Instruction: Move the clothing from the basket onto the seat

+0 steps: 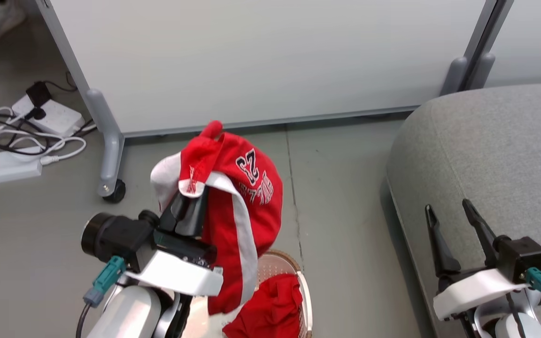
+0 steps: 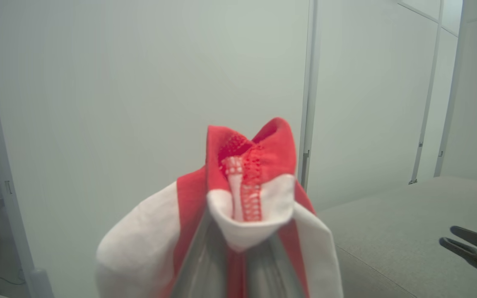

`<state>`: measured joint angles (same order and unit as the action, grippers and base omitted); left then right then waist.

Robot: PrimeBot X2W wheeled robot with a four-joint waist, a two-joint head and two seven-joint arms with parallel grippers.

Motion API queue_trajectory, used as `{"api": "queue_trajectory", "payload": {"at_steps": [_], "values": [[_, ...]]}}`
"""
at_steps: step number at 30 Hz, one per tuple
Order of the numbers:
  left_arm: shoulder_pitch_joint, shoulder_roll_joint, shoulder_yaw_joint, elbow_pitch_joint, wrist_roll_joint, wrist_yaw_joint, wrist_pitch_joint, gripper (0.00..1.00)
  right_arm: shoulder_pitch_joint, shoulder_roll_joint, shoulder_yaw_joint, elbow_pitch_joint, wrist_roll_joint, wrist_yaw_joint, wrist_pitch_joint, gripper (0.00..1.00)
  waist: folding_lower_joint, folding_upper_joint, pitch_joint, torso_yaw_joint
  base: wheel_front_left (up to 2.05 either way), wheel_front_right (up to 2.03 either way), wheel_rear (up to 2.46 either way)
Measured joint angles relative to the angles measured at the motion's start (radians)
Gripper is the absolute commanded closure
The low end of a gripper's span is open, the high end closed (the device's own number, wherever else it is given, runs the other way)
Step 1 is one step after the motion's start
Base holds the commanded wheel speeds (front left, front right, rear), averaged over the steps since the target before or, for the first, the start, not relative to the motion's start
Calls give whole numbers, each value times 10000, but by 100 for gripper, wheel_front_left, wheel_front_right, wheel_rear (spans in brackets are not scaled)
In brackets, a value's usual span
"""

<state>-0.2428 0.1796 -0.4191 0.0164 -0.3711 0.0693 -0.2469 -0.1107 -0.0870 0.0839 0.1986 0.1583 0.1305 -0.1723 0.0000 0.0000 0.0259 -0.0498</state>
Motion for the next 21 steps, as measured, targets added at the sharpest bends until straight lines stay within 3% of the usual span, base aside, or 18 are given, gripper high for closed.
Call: {"api": "queue_trajectory", "payload": {"at_steps": [21], "values": [[736,299,-378,-826,-23,21,351,100,611,259,-98,-518,-19,0,328,0,0,0,-362,74,0,0,0]]}}
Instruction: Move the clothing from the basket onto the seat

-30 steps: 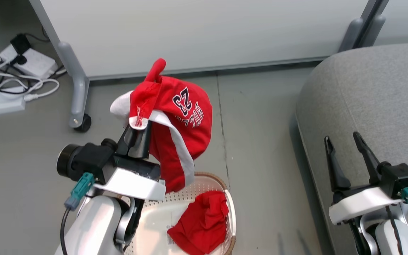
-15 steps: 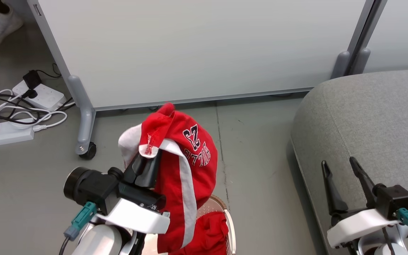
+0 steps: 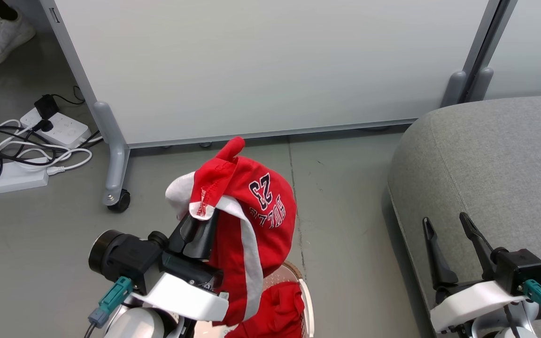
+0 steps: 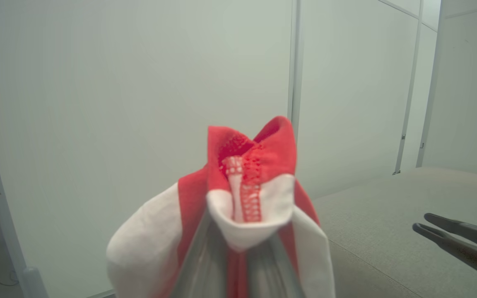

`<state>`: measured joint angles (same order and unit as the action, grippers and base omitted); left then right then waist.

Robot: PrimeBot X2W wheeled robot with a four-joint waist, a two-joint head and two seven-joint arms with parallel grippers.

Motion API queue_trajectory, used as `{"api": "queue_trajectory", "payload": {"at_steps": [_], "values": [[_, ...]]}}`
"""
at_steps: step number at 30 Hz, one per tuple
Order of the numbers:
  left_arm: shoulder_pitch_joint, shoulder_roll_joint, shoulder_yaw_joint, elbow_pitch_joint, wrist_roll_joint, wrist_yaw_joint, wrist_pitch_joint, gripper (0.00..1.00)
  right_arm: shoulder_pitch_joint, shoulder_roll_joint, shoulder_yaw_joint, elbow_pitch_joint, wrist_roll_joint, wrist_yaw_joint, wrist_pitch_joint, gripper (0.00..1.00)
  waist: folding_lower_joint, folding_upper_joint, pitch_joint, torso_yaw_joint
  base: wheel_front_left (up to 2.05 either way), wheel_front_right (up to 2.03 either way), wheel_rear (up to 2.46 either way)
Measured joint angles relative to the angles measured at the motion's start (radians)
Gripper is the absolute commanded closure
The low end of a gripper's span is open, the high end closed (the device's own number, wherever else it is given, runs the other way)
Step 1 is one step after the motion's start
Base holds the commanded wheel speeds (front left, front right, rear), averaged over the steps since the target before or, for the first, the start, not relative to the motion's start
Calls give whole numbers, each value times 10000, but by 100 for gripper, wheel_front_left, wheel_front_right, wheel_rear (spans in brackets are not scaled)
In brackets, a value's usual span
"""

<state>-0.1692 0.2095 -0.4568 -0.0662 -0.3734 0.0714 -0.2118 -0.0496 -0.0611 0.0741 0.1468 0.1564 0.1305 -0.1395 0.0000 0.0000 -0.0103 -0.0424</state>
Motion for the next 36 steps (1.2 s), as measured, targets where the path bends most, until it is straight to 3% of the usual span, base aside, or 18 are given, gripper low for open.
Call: {"api": "queue_trajectory", "payload": {"at_steps": [12,28,36], "values": [[-18,-27,-125,54,-84,-2,-40,100,-89,40,401,-94,96,0,19,0,0,0,24,62,0,0,0],[-147,-69,-428,230,-82,-44,-42,100,-1472,-54,5597,-959,1921,0,903,0,0,0,50,340,0,0,0],[-254,-115,-566,355,-65,-84,-50,100,-2676,-50,6989,270,2516,0,1154,0,0,0,100,441,0,0,0]]}}
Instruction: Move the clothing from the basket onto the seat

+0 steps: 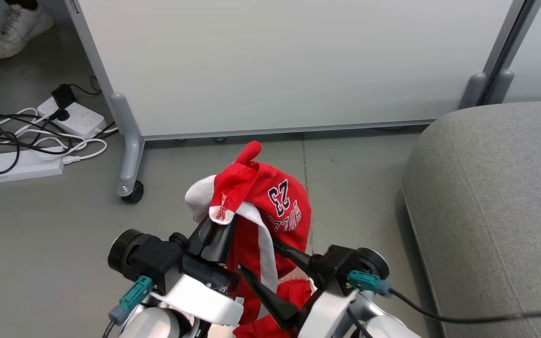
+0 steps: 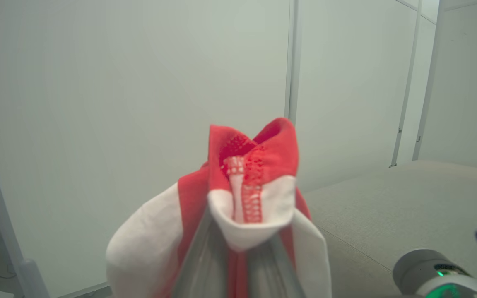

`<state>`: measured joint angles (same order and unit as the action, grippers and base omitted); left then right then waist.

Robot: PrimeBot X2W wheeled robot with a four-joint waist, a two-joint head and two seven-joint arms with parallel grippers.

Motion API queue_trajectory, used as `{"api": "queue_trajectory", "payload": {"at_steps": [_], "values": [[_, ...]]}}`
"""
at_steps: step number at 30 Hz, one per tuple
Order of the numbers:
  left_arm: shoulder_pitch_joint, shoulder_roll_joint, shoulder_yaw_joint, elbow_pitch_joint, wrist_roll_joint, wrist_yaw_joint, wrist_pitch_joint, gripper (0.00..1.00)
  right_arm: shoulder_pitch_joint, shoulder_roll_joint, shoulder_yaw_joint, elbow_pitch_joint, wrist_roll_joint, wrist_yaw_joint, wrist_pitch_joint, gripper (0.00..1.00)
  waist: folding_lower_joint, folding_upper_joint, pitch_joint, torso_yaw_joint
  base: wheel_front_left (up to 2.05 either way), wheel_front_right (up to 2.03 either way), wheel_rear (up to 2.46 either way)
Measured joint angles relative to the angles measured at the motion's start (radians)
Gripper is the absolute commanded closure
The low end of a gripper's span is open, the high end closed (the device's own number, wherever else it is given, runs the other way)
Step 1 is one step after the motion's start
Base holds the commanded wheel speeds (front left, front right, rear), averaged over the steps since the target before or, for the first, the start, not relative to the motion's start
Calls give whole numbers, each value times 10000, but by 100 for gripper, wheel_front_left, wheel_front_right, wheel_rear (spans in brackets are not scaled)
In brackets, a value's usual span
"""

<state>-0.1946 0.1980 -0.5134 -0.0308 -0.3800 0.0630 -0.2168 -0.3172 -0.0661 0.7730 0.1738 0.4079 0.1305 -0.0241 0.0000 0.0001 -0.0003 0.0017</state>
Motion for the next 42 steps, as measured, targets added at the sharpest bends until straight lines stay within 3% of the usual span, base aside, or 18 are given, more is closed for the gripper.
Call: {"api": "queue_trajectory", "payload": {"at_steps": [1,3,4,13,14,15,26,36,42], "values": [[-7,-13,-25,4,4,-4,-10,100,-141,6,132,182,48,0,19,0,0,0,-2,18,0,0,0],[-31,-40,-82,17,12,-19,-25,100,-426,46,297,593,81,0,29,62,0,0,-10,61,0,0,0],[-39,-48,-111,31,12,-23,-36,100,-532,56,351,752,132,0,0,98,0,0,-15,85,0,0,0],[-138,27,-224,-27,159,-82,-161,100,-1096,123,491,1653,460,0,-506,100,0,0,-9,122,0,0,0],[-138,25,-217,-54,174,-77,-205,55,-1133,125,470,1701,518,0,-518,100,0,0,-2,110,0,0,0],[-138,23,-217,-71,182,-77,-213,2,-1165,127,431,1716,548,0,-608,100,0,0,8,95,0,0,0],[-197,13,-205,-449,646,-17,-403,0,-1685,56,-355,1996,234,0,-817,100,0,0,260,-14,0,0,0],[-53,418,-1379,-128,755,-719,1235,0,-1732,4,-807,2048,54,0,-777,100,0,0,356,-27,0,0,0],[42,650,-1615,-44,732,-863,1555,0,-1731,-59,-1174,2025,-44,0,-731,100,0,0,481,-266,0,0,0]]}}
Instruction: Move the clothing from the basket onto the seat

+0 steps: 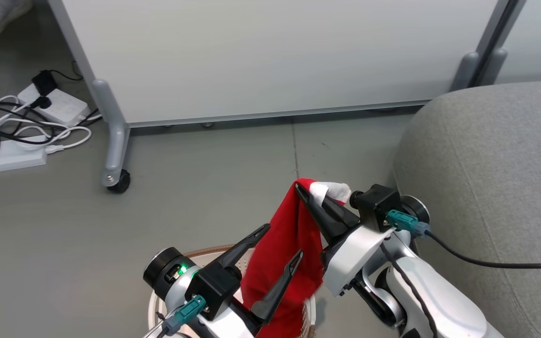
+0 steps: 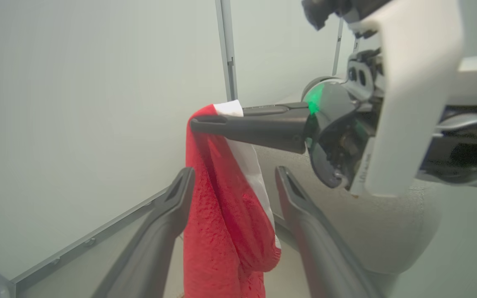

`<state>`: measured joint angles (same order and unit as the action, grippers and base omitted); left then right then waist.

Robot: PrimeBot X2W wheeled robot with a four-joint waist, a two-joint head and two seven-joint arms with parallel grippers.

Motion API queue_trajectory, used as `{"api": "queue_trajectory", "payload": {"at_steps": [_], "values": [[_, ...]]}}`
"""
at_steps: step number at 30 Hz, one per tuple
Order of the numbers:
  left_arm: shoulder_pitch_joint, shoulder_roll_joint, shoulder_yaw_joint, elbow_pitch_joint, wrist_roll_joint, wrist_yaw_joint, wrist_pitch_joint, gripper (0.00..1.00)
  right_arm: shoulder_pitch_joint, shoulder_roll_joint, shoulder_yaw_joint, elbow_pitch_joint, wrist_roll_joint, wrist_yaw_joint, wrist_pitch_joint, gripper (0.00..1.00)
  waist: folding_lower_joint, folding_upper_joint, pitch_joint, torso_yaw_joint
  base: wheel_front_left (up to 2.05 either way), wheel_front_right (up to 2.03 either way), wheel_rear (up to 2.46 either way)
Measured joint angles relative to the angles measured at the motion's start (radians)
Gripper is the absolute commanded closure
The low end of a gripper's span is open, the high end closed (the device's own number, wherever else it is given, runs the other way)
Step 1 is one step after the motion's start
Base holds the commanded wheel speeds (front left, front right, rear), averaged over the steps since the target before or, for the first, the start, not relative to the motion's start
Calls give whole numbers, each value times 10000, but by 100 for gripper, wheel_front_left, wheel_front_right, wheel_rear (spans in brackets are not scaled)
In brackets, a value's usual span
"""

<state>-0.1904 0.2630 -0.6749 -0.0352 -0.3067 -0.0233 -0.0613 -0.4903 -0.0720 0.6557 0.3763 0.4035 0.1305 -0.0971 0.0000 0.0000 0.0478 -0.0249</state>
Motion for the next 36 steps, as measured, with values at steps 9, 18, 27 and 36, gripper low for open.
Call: {"api": "queue_trajectory", "payload": {"at_steps": [9,18,27,36], "values": [[-4,104,-38,36,-23,-27,-4,0,9,-182,-510,-128,-86,0,12,100,0,0,235,-817,0,0,0],[-105,313,-111,-6,21,-56,119,0,-18,-305,-1300,-115,-123,0,-94,100,0,0,550,-2181,0,0,0],[-243,568,-259,-245,92,-169,437,0,103,-349,-2082,-21,-188,0,-372,100,0,0,870,-3741,0,0,0],[-428,930,-414,-560,140,-299,924,0,259,-274,-2913,73,-186,2,-683,100,0,0,1257,-5156,0,0,0]]}}
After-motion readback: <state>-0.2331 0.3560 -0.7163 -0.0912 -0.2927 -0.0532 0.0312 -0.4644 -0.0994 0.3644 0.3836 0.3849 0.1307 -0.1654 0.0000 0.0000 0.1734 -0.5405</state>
